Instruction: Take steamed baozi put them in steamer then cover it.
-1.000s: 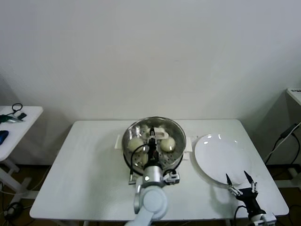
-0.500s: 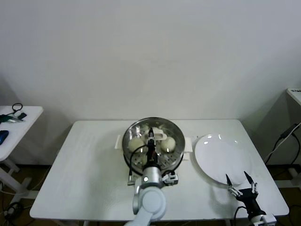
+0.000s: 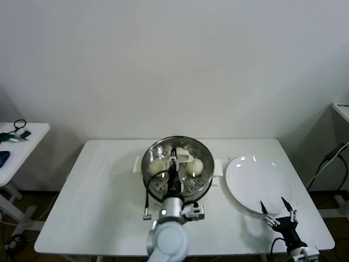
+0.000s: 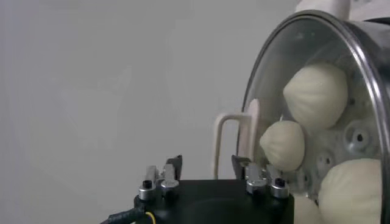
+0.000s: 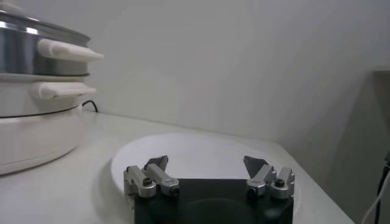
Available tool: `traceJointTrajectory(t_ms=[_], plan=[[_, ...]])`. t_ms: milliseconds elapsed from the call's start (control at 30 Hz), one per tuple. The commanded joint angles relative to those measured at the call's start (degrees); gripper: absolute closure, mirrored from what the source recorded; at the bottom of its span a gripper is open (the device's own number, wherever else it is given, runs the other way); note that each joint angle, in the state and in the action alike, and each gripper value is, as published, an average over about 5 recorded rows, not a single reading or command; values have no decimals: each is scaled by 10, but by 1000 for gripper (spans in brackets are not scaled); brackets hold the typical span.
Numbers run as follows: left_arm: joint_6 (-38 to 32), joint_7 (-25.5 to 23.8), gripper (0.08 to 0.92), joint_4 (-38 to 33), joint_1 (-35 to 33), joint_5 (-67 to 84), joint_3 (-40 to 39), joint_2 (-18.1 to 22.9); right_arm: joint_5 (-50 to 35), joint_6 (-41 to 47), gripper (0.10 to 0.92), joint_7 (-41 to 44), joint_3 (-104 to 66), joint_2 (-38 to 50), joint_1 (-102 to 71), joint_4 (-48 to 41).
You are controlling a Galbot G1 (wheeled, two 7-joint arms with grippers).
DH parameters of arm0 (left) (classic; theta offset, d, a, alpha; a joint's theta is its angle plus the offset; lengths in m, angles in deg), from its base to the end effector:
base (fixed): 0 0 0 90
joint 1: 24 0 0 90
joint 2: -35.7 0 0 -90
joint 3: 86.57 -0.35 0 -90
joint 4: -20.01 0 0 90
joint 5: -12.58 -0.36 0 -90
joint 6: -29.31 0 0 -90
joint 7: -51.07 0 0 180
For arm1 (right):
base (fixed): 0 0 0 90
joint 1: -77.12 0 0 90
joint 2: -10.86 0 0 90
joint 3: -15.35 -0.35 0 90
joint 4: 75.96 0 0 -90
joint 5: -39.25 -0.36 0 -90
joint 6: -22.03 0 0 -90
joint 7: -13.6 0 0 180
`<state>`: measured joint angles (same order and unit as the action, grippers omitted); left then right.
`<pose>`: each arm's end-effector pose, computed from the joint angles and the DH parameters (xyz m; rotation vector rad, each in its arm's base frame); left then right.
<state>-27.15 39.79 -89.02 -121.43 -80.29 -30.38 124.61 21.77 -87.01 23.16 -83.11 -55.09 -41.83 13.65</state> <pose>0.2499 -0.1849 -0.2708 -0.0284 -2.3441 -2.0713 0.1662 -0.1920 -0.4351 0.1264 -2.9911 0.2256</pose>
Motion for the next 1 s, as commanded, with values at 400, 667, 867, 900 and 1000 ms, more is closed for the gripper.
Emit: traceJointTrajectory(t_ms=[400,667,867,900,1000], plan=[[-103,68,179,-176,-107,347,76,-98,-19,13,203,-48,4,-15,2,46],[-222,138,177,-183,-164,813,329,-113,-38,-9,203,-60,11,-24,7,33],[-281,141,177,-119,-210,1079,493,-159,-59,-25,203,-56,17,-26,9,23],[-301,141,177,-102,-217,1097,497,-166,-60,-26,203,-56,17,-27,9,23],[-345,141,177,-46,-232,1120,491,-179,-61,-27,203,-55,17,-30,10,22]])
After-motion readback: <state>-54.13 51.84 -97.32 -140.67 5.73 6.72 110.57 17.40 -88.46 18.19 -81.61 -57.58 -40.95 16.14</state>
